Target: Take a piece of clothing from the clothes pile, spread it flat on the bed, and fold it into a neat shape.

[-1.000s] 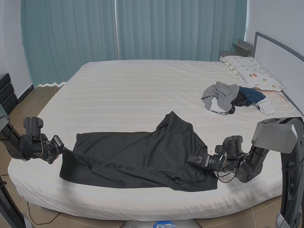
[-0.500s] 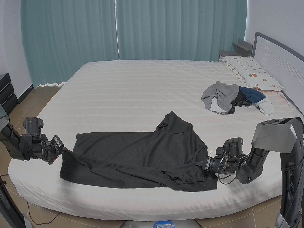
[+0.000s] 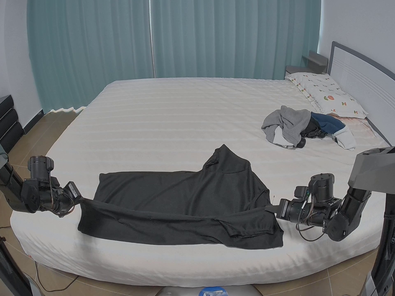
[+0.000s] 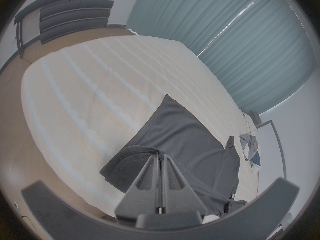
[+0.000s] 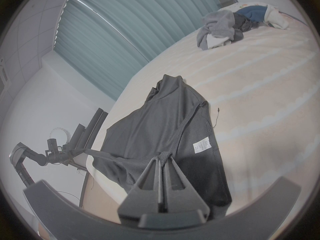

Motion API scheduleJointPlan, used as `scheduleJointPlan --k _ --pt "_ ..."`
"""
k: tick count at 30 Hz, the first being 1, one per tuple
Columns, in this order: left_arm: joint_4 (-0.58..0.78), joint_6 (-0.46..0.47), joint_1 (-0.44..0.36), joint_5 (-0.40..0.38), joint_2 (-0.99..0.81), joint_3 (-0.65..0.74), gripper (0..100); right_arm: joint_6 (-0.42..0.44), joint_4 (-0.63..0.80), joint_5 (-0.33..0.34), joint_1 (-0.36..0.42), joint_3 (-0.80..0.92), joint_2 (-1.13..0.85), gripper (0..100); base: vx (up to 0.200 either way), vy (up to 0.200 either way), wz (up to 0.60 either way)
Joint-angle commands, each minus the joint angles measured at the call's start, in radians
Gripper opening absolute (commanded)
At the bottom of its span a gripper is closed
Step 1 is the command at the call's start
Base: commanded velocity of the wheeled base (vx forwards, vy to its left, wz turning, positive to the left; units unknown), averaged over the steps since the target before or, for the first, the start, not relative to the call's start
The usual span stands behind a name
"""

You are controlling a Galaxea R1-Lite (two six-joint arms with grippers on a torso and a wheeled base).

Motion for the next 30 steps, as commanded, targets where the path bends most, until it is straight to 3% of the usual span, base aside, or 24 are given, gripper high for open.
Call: scheduleJointPlan --k 1,14,30 --pt "-0.002 0.033 0.001 0.027 -0.058 0.029 0 0.001 -0.048 0.001 -0.011 0.110 -0.133 0 0.000 0.000 0.00" --pt "0.008 0.039 0.001 0.034 -0.155 0.105 0 -0.001 -0.138 0.003 -0.016 0.308 -0.302 0 0.000 0.000 0.00" --pt "0.078 0.197 0.016 0.117 -0.271 0.210 0 -0.018 -0.138 0.000 -0.002 0.425 -0.362 0 0.000 0.000 0.00"
